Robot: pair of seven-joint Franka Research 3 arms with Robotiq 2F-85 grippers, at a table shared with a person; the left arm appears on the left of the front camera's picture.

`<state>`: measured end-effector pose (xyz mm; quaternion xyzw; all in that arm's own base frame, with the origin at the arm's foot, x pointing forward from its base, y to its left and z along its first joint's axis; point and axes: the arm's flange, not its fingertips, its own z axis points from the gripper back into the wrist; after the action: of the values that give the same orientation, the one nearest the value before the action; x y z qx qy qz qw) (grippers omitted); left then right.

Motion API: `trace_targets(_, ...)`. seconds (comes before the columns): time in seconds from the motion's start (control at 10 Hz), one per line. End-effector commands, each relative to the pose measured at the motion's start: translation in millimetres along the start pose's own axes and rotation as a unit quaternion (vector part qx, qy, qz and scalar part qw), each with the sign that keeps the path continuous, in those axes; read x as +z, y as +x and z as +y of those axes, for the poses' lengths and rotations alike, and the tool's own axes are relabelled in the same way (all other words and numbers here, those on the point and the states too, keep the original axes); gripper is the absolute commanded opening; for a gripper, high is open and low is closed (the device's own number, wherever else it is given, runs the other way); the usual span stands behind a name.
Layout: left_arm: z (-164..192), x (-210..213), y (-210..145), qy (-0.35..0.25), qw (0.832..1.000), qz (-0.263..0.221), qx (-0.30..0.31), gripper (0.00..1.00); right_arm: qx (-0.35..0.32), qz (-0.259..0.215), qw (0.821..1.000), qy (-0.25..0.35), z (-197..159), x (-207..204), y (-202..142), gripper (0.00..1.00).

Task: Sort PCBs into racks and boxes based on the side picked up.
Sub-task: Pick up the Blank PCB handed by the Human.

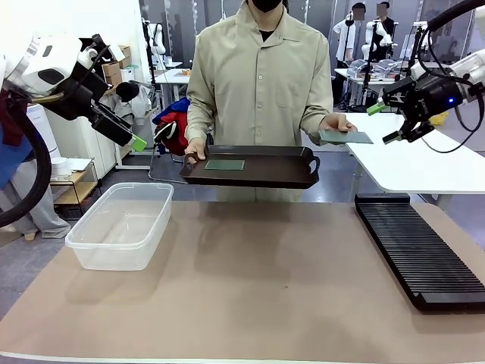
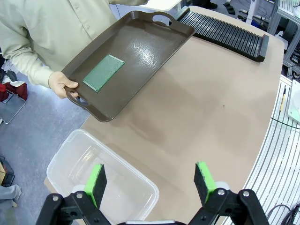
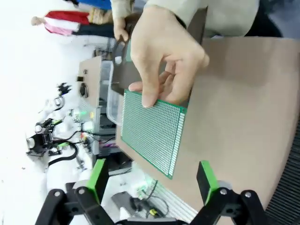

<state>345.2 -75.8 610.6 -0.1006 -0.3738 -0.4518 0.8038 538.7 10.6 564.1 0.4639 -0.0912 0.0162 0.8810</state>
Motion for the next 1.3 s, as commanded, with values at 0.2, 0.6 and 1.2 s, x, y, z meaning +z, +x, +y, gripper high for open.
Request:
trace_targets(0.2,2.7,0.3,-1.3,-0.004,1.000,0.001,0.003,1.00,-0.068,0.043,0.994,0.071,-28.3,-2.8,37.4,1.00)
trace_targets(0.6,2.7,0.3,-1.3,-0.004,1.000,0.001,0.003,1.00,-0.073,0.081,0.985,0.131,-55.7,-23.6,46.8,1.00)
trace_targets(1.2,2.7,0.3,-1.3,-0.004,1.000,0.001,0.003,1.00,-0.063,0.122,0.972,0.189,-68.5,-62.1,43.8,1.00)
